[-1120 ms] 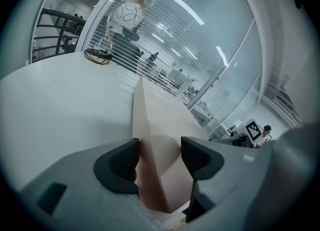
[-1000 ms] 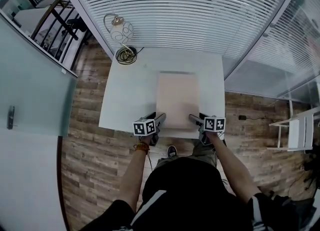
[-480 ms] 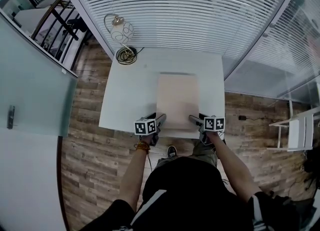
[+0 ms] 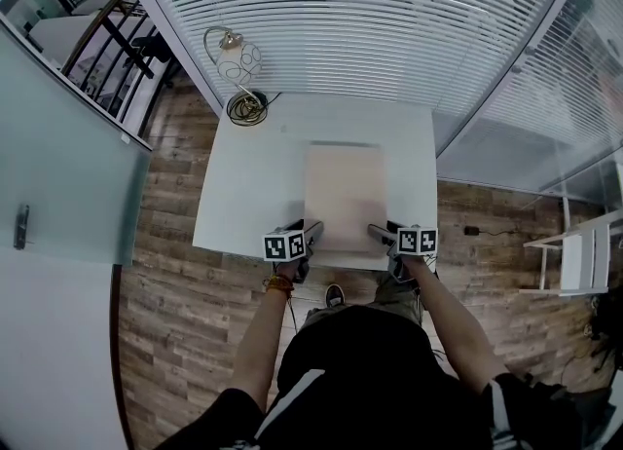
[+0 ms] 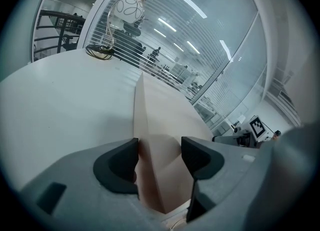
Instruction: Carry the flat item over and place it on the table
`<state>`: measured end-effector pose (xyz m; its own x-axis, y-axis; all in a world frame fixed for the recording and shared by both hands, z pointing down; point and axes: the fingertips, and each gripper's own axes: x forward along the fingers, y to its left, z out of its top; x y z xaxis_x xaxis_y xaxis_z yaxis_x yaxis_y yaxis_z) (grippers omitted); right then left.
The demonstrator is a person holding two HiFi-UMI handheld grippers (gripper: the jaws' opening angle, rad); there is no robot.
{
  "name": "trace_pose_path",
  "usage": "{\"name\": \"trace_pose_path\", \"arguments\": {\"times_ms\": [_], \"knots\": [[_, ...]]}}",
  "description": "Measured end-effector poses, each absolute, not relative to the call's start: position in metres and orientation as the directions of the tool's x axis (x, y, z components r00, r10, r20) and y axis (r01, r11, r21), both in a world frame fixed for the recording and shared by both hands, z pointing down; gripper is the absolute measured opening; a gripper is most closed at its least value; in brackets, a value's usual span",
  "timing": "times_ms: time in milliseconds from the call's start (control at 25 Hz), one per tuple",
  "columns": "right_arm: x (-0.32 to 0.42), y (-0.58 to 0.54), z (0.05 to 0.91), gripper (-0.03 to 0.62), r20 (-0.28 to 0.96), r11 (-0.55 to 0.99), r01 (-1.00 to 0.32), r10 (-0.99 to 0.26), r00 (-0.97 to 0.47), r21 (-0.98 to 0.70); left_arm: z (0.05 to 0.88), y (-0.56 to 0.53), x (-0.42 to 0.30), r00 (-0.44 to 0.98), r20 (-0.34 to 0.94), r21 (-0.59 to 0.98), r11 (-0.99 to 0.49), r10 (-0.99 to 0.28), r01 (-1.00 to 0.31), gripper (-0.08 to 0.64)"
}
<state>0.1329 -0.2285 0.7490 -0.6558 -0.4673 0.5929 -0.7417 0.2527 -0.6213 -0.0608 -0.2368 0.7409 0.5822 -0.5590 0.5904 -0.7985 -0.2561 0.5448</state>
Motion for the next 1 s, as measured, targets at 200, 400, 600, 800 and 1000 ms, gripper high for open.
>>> {"name": "trace_pose_path", "arguments": {"times_ms": [200, 400, 600, 800, 1000], "knots": [[0.133, -0.231, 0.746, 0.295, 0.591, 0.256, -0.724, -0.439, -0.677, -0.640, 0.733, -0.239, -0.061, 0.576, 0.580, 0.519, -0.284, -0.576, -0.806, 0.279], [0.134, -0.229, 0.743, 0.296, 0.595, 0.298, -0.736, -0.443, -0.671, -0.608, 0.734, -0.235, -0.068, 0.562, 0.577, 0.513, -0.272, -0.592, -0.814, 0.279], [0.141, -0.236, 0.735, 0.296, 0.605, 0.348, -0.768, -0.476, -0.638, -0.537, 0.720, -0.241, -0.069, 0.564, 0.551, 0.502, -0.296, -0.616, -0.813, 0.279], [0.152, -0.236, 0.722, 0.295, 0.580, 0.349, -0.772, -0.514, -0.631, -0.531, 0.698, -0.243, -0.068, 0.550, 0.521, 0.459, -0.330, -0.653, -0.825, 0.278], [0.156, -0.237, 0.707, 0.296, 0.555, 0.364, -0.775, -0.547, -0.627, -0.516, 0.668, -0.249, -0.060, 0.557, 0.473, 0.420, -0.381, -0.683, -0.824, 0.275]]}}
